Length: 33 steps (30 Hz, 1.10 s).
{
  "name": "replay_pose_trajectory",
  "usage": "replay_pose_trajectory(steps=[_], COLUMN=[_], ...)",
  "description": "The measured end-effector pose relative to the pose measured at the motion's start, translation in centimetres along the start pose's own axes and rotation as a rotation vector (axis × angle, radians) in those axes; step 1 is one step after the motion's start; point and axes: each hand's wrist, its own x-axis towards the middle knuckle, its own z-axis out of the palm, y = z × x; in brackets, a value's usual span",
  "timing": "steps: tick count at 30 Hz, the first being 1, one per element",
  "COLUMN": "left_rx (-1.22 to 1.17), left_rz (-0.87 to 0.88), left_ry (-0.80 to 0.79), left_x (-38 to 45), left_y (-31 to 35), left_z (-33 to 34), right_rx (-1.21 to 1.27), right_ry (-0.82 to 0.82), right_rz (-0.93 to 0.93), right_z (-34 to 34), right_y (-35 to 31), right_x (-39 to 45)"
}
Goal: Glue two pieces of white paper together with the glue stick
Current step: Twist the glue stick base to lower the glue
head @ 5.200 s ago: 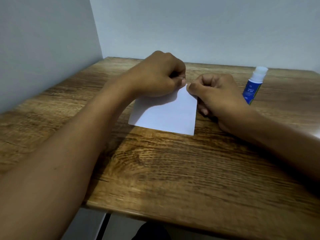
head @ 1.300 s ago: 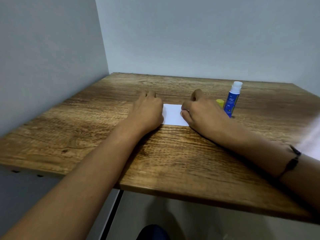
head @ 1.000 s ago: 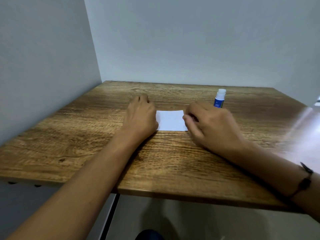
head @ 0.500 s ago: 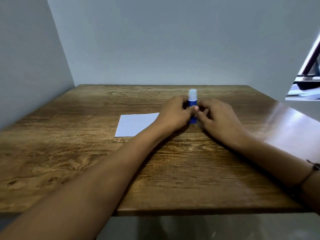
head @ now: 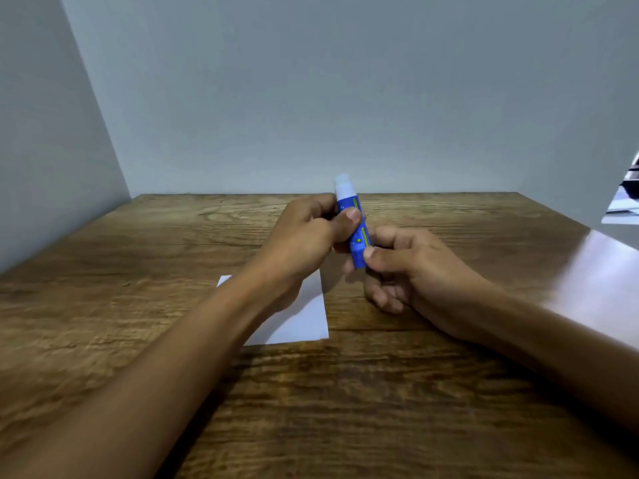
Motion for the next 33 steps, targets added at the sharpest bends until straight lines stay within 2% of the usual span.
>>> replay_pose_trajectory(steps=[3, 6, 15, 24, 30, 33], left_rx=[-0.022, -0.02, -0.003, -0.022, -0.005, -0.023], left_rz=[-0.02, -0.009, 0.024, -0.004, 0.02, 0.002], left_ry=[-0.046, -0.067, -0.004, 0.048, 0.056, 0.059], left_x=[0.06, -0.17, -0.75, -0.8, -0.79, -0.78], left_y=[-0.11, -0.21, -0.14, 0.03, 0.24, 0.23], left_z=[-0.27, -0.19, 0.51, -0.21, -0.08, -0.08], right_rx=[0.071, 0.039, -0.144, -0.016, -0.132, -0.116], right_ry=[-0.099, -0.119, 0.059, -0.184, -0.032, -0.068], right_rz=[0.037, 0.055, -0.069, 0.036, -0.005, -0.006], right_z=[-0.12, -0.13, 0.65, -0.28, 0.11, 0.12], right_y=[-0.3, -0.53, 0.37, -0.29, 0.22, 0.16], right_x=[-0.12, -0.26, -0.36, -0.3, -0.04, -0.06])
